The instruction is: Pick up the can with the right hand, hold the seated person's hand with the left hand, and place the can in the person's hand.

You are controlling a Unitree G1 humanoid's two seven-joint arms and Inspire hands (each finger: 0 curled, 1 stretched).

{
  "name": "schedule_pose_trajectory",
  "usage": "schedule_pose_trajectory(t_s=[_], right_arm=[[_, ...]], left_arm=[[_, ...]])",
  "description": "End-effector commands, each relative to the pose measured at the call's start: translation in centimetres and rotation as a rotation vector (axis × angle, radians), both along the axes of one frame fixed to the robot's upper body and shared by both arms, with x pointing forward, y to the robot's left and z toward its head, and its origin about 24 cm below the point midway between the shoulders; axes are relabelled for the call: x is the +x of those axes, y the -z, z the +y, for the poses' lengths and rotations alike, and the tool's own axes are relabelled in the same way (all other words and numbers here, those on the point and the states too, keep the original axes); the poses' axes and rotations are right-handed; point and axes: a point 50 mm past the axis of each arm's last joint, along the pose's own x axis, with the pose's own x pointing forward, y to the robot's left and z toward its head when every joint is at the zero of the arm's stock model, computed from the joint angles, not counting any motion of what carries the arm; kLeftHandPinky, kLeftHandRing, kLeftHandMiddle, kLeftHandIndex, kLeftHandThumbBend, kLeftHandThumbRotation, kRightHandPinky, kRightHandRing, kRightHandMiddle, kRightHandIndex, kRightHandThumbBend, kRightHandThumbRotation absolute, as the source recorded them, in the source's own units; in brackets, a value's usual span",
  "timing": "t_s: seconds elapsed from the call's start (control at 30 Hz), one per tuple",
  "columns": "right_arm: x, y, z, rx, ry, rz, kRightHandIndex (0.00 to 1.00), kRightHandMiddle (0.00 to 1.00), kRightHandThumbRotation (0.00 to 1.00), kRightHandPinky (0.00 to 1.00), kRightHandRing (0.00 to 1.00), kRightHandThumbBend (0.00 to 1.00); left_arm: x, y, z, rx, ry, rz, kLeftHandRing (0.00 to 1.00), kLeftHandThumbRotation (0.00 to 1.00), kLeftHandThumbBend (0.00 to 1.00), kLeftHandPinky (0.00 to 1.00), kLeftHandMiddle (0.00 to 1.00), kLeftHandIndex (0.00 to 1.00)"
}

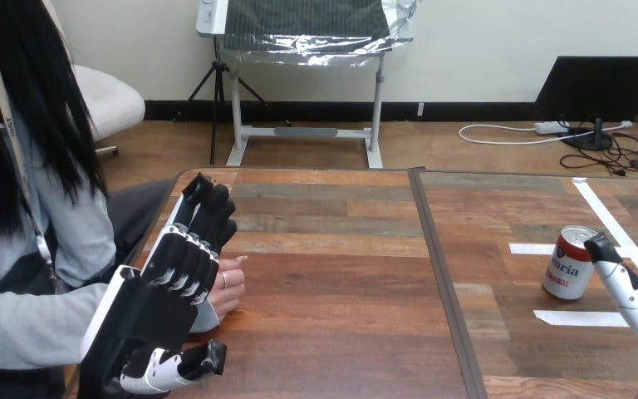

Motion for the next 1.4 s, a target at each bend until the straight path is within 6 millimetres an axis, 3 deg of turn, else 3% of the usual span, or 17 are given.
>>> schedule_pose_trajectory(t_s=[0.0, 0.7, 1.37], right_arm=[[2.4, -1.6, -0.3, 0.005, -0.019, -0.050, 0.96, 0.92, 0.46, 0.89, 0.89, 1.00], [2.8, 0.8, -1.3, 0.120, -0.001, 0.141, 0.98, 0.94, 0.48, 0.95, 0.95, 1.00], [3.0, 2.8, -2.1, 0.160, 0.032, 0.344, 0.98, 0.94, 0.56, 0.91, 0.94, 1.00]], left_arm=[[1.5, -1.8, 0.0, 0.007, 0.020, -0.091, 1.00, 0.42, 1.00, 1.00, 1.00, 1.00], [1.6, -1.9, 0.3, 0.002, 0.039, -0.092, 1.00, 0.41, 1.00, 1.00, 1.00, 1.00], [1.5, -2.0, 0.7, 0.006, 0.044, -0.100, 1.00, 0.41, 1.00, 1.00, 1.00, 1.00]])
